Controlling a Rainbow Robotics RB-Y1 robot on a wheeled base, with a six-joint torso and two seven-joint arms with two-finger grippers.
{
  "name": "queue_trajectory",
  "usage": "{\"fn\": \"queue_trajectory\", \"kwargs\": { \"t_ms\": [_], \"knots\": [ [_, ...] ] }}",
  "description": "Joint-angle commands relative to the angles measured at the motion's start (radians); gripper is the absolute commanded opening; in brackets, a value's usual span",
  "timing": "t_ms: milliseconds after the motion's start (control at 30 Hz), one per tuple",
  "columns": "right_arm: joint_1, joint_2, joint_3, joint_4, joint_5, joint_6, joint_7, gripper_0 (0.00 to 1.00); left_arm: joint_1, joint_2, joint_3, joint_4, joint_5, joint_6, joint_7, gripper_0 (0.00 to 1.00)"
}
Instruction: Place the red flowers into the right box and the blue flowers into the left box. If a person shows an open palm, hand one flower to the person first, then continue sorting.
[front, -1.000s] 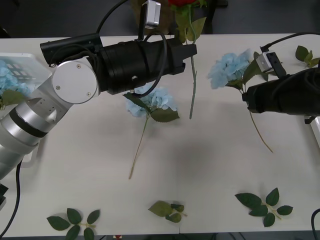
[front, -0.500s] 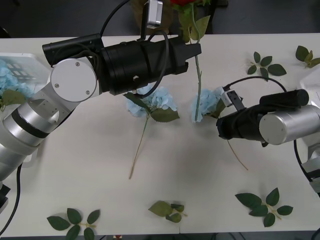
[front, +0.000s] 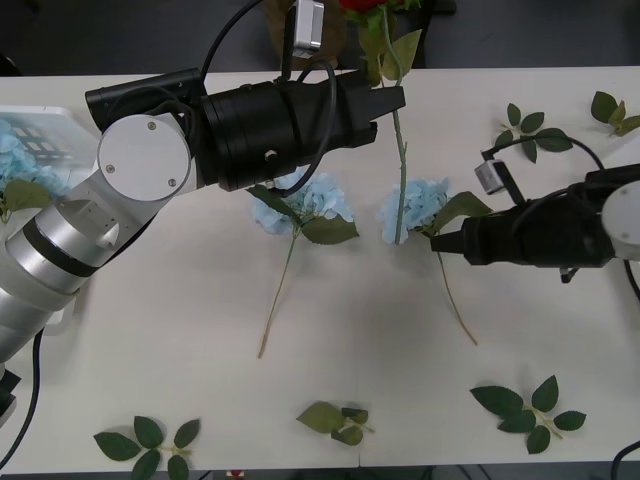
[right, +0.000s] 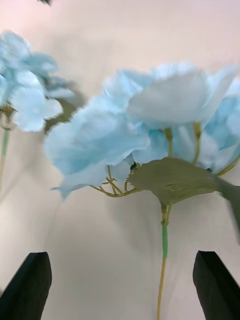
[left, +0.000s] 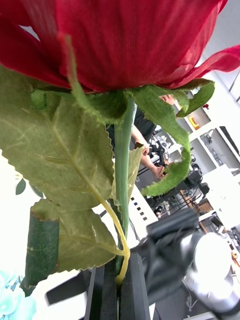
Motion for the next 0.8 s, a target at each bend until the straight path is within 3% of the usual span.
{"fn": "queue_trajectory", "kwargs": {
  "t_ms": [33,233,367,533,800],
  "knots": [
    [-0.004,0.005,-0.158,-0.021,-0.139,0.139,0.070,0.81,0.013,0.006,0.010,-0.041,0.011,-0.013,-0.061,0.00],
    [0.002,0.005,-0.308,-0.021,-0.349,0.318,0.128,0.81,0.013,0.006,0.010,-0.041,0.011,-0.013,-0.061,0.00],
    [0.006,0.005,-0.294,-0.021,-0.511,0.332,0.130,0.81,0.016,0.006,0.010,-0.041,0.011,-0.013,-0.061,0.00],
    [0.004,0.005,-0.150,-0.023,-0.728,0.194,0.171,0.81,0.016,0.009,0.008,-0.039,0.011,-0.011,-0.061,0.00],
    [0.004,0.008,0.043,-0.029,-0.805,-0.048,0.341,0.81,0.013,0.009,0.008,-0.033,0.011,-0.013,-0.059,0.00]
  ]
}}
